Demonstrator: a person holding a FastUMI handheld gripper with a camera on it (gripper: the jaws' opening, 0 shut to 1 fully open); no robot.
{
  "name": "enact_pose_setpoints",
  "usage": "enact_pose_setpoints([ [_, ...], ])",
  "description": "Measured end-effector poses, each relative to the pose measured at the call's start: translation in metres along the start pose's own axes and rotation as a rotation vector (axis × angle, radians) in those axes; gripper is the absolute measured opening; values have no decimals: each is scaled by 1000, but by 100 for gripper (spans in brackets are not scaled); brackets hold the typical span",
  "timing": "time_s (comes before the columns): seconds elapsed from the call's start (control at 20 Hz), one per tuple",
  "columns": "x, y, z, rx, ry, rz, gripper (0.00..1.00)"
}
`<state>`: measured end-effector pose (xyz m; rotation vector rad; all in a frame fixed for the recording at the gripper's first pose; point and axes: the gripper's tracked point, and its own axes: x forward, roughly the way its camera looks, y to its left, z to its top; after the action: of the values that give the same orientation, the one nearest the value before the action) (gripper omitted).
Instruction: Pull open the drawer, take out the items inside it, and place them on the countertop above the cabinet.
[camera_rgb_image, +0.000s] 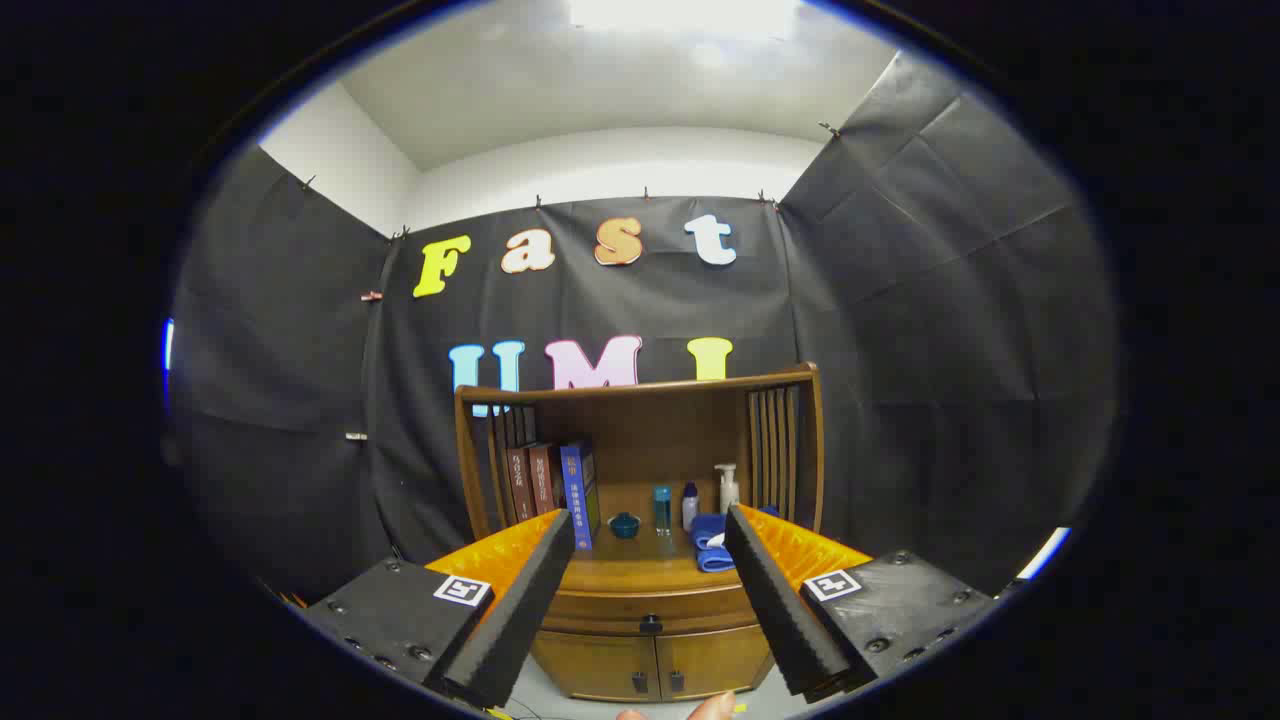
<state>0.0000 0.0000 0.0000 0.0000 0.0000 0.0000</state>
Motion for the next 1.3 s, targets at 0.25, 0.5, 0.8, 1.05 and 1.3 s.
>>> enact_pose_setpoints([
  [0.25,-3,2,-4,-69,26,3,98],
  [0.5,-3,14,-13,-70,43,21,98],
  [0.8,-1,17,-13,-76,41,18,98],
  [1.05,14,7,-8,-65,15,8,98],
  [1.3,53,12,-17,-42,-30,54,98],
])
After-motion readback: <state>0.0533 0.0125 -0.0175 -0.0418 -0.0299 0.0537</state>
